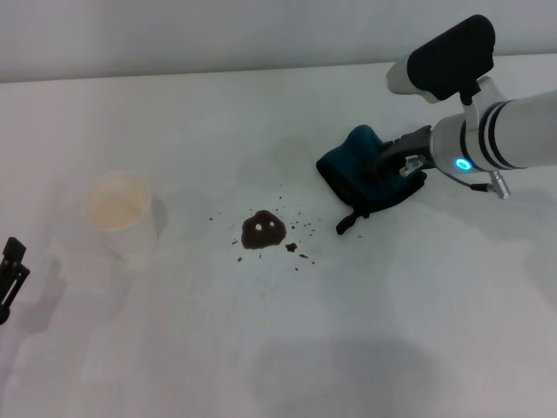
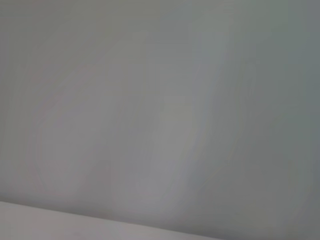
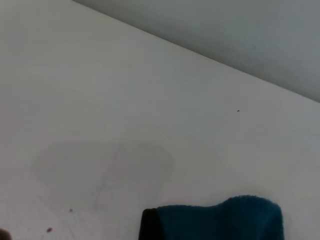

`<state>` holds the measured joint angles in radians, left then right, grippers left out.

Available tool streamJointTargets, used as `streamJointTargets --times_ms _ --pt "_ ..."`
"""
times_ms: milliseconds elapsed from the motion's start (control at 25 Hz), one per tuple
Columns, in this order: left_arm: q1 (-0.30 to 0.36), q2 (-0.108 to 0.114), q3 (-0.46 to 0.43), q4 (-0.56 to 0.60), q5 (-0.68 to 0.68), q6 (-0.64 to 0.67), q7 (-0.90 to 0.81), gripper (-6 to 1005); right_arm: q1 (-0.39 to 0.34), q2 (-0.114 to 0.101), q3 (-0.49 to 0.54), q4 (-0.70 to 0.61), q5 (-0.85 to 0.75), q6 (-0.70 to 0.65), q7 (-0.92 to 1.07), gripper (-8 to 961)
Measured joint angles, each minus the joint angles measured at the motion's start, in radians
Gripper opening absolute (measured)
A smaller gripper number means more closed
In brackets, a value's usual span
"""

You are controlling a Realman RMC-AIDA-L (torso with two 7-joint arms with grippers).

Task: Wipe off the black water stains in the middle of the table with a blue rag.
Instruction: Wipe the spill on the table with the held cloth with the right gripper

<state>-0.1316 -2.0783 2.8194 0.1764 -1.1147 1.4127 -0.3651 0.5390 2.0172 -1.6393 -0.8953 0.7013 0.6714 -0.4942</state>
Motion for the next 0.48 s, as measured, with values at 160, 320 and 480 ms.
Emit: streamJointTargets --times_ms 160,320,480 --pt "0.000 0.000 0.000 0.000 -0.011 0.000 0.000 884 0.000 0.000 -0.001 0.013 0.011 -0.002 -0.001 590" --pt "0.003 -0.002 0.000 0.000 -0.021 0.000 0.000 884 0.008 -0.002 -0.015 0.024 0.010 0.001 -0.007 494" --pt "0.003 -0.003 0.001 0.008 -0.022 0.004 0.000 883 0.022 -0.002 -0.020 0.032 0.013 0.034 -0.014 397"
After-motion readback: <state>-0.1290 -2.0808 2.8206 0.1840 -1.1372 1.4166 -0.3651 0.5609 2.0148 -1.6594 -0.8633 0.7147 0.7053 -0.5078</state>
